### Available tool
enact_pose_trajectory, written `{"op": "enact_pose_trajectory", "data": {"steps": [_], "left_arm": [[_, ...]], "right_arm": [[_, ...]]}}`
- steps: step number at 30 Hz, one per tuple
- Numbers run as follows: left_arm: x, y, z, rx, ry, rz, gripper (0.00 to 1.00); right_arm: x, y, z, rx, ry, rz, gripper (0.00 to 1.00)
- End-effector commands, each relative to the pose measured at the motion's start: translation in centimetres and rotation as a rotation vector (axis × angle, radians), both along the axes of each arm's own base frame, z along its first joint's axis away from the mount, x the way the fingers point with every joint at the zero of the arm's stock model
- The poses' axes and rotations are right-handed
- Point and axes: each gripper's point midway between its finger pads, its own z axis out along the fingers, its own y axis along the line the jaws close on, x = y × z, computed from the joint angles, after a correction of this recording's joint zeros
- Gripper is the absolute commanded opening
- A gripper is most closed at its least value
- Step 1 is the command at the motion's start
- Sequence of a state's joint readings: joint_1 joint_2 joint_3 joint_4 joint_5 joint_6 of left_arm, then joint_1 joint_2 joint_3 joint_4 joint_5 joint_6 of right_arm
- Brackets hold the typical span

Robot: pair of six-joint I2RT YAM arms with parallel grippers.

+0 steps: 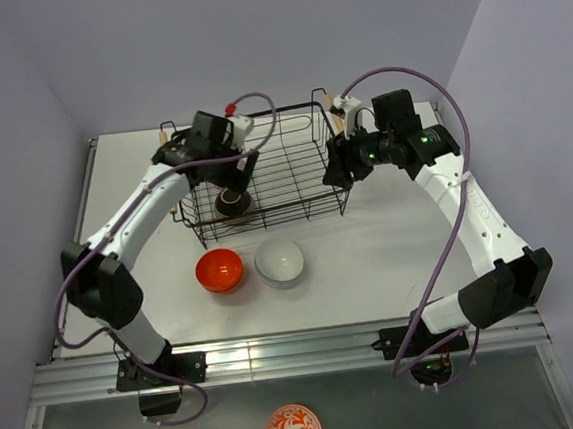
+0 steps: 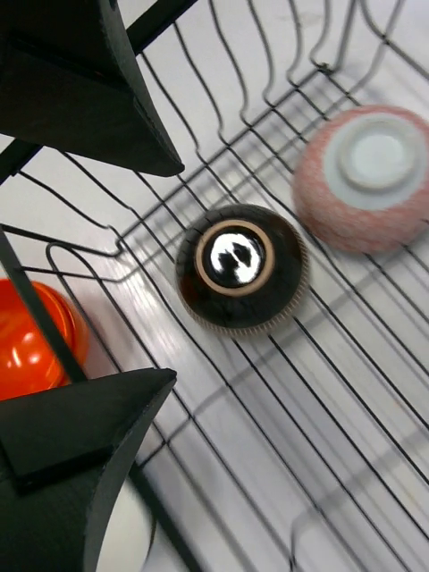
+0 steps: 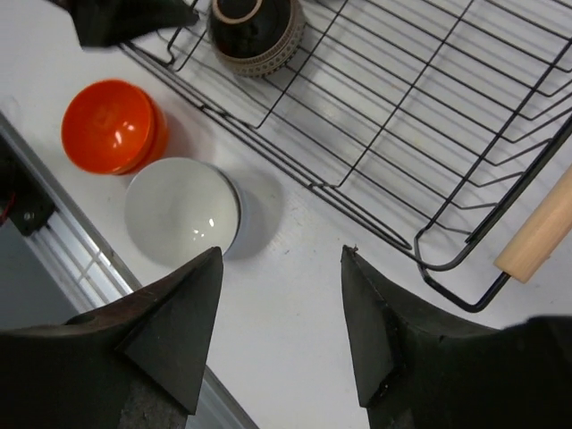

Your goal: Load the bowls into the dish rack

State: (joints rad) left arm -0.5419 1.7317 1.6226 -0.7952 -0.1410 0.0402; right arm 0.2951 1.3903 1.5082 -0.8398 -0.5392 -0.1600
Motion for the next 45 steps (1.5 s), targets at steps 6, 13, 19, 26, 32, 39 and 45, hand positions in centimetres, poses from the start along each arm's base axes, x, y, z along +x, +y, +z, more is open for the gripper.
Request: {"op": "enact_pose_trajectory", "data": {"steps": [6, 13, 19, 26, 32, 39, 45], "left_arm": [[-1.2, -0.1, 16.2, -0.631, -0.249, -0.207, 0.99], [-2.8, 1.1, 17.9, -0.820, -0.219, -0.218, 0.99], [-3.6, 2.5, 19.1, -0.870, -0.243, -0.210, 0.99], [-4.4, 2.6, 18.6, -0.883, -0.231, -0.206, 0.99], [-4.2, 2.5, 18.2, -0.895, -0.209, -0.188, 0.98], [-4.0, 2.6, 17.9, -0.893, -0.209, -0.182, 0.99], [-4.2, 2.7, 18.0, -0.888, -0.216, -0.197, 0.99]], "right_arm": [[-7.2, 0.4, 0.6, 0.042, 0.008, 0.272, 0.47], [-11.2, 3.8, -4.2, -0.139, -0.056, 0.416, 0.41], [-14.2, 8.5, -8.3, -0.206, 0.032, 0.574, 0.33], [-14.5, 12.4, -10.3, -0.213, 0.040, 0.591, 0.33], [-14.4, 14.0, -11.3, -0.200, 0.067, 0.593, 0.34], [-15.0, 15.2, -13.4, -0.237, 0.082, 0.620, 0.44], [-14.8, 15.7, -15.0, -0.262, 0.084, 0.645, 0.47]]}}
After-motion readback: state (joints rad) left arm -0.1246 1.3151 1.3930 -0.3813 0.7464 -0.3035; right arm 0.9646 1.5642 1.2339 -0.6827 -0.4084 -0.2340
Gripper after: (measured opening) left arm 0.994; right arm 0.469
